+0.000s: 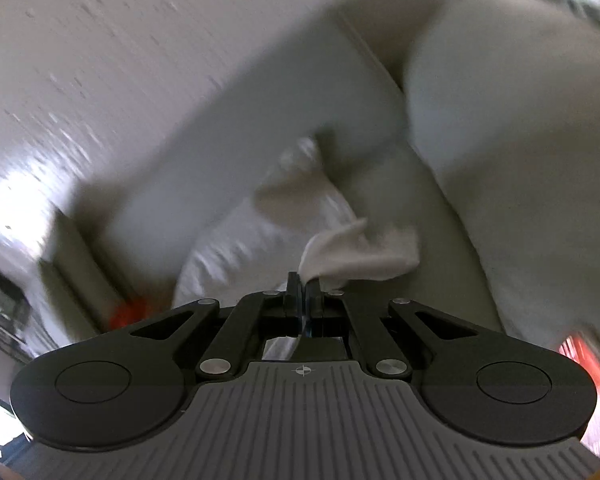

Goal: Fold clothes

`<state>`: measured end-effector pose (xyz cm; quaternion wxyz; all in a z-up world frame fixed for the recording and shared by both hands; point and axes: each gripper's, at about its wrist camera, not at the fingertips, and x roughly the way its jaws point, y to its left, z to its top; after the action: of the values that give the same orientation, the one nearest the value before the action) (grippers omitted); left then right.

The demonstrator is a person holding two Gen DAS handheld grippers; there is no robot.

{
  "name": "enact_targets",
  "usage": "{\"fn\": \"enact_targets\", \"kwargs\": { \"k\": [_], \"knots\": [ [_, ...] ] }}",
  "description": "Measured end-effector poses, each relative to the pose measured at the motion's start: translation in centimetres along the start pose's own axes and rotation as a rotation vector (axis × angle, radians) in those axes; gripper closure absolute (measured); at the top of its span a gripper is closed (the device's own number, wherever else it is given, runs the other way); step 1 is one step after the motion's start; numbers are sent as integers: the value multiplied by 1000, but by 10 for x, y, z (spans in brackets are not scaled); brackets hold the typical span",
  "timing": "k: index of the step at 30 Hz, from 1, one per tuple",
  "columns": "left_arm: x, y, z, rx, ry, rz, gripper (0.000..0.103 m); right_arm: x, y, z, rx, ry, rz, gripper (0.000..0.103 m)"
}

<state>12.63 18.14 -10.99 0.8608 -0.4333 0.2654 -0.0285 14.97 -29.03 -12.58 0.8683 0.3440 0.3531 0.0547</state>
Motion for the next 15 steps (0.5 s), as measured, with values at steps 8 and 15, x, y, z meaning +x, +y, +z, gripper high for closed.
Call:
{"fn": "enact_targets", "kwargs": {
  "k": [8, 15],
  "knots": [
    [-52, 14, -15, 25, 26, 66, 103, -24, -13, -27, -1, 7, -98, 103],
    [-45, 35, -43, 37, 203, 159, 67, -33, -29, -35, 66, 186, -59, 45]
  ]
}}
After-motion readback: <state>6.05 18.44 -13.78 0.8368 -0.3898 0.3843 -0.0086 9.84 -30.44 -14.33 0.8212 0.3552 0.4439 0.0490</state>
